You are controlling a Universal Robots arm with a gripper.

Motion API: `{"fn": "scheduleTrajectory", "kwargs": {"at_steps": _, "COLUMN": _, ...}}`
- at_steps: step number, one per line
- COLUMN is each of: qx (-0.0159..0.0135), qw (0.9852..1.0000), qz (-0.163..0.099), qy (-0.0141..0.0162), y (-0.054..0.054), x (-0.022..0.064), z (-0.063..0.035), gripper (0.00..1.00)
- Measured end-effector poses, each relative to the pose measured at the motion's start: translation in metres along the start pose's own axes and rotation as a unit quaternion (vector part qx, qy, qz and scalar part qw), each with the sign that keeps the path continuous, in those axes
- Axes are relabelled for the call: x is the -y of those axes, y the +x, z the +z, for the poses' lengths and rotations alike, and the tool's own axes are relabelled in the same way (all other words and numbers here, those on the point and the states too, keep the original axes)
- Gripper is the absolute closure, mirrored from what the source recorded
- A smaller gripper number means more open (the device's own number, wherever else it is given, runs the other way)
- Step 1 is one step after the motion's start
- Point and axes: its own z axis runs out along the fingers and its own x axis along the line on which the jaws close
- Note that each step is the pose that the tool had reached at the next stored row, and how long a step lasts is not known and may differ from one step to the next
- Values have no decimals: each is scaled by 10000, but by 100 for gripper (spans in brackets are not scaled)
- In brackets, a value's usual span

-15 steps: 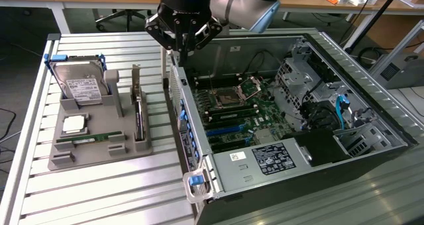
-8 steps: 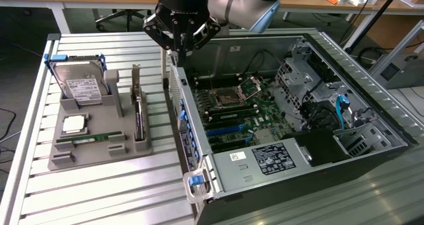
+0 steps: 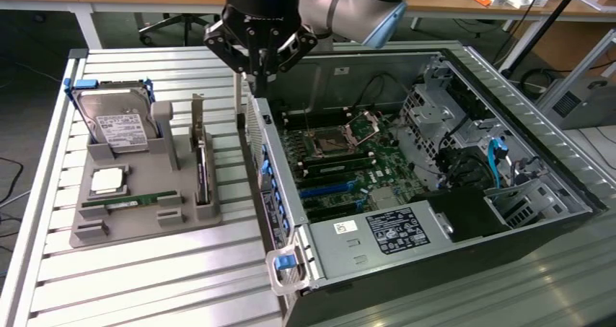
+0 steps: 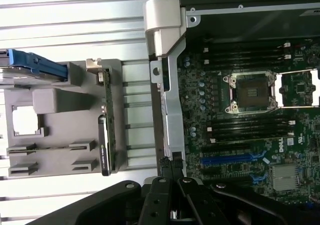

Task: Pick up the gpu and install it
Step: 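Reach for the gpu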

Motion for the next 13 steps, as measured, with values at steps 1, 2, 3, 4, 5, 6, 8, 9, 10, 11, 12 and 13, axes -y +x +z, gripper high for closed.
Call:
{"fn": "scheduleTrajectory", "kwargs": {"at_steps": 1, "qx": 0, "qw": 10000, "qz": 0, "qy": 0, "y": 3, "x": 0, "z": 0, "gripper": 89}}
{"fn": "scheduleTrajectory", "kwargs": {"at_steps": 2, "qx": 0, "qw": 10000, "qz": 0, "qy": 0, "y": 6, "x": 0, "z": 0, "gripper": 89}}
{"fn": "scheduleTrajectory", "kwargs": {"at_steps": 3, "qx": 0, "qw": 10000, "qz": 0, "qy": 1, "y": 9, "x": 1, "z": 0, "gripper": 89}}
{"fn": "scheduleTrajectory", "kwargs": {"at_steps": 4, "qx": 0, "qw": 10000, "qz": 0, "qy": 1, "y": 13, "x": 1, "z": 0, "gripper": 89}}
{"fn": "scheduleTrajectory", "kwargs": {"at_steps": 5, "qx": 0, "qw": 10000, "qz": 0, "qy": 1, "y": 16, "x": 1, "z": 0, "gripper": 89}}
{"fn": "scheduleTrajectory", "kwargs": {"at_steps": 6, "qx": 0, "qw": 10000, "qz": 0, "qy": 2, "y": 18, "x": 1, "z": -1, "gripper": 89}}
{"fn": "scheduleTrajectory", "kwargs": {"at_steps": 8, "qx": 0, "qw": 10000, "qz": 0, "qy": 2, "y": 24, "x": 2, "z": 0, "gripper": 89}}
{"fn": "scheduleTrajectory", "kwargs": {"at_steps": 9, "qx": 0, "qw": 10000, "qz": 0, "qy": 3, "y": 26, "x": 2, "z": -1, "gripper": 89}}
{"fn": "scheduleTrajectory", "kwargs": {"at_steps": 10, "qx": 0, "qw": 10000, "qz": 0, "qy": 3, "y": 29, "x": 2, "z": -1, "gripper": 89}}
{"fn": "scheduleTrajectory", "kwargs": {"at_steps": 11, "qx": 0, "qw": 10000, "qz": 0, "qy": 3, "y": 32, "x": 2, "z": -1, "gripper": 89}}
{"fn": "scheduleTrajectory", "kwargs": {"at_steps": 12, "qx": 0, "qw": 10000, "qz": 0, "qy": 3, "y": 36, "x": 3, "z": -1, "gripper": 89}}
{"fn": "scheduleTrajectory", "kwargs": {"at_steps": 13, "qx": 0, "qw": 10000, "qz": 0, "qy": 4, "y": 40, "x": 3, "z": -1, "gripper": 89}}
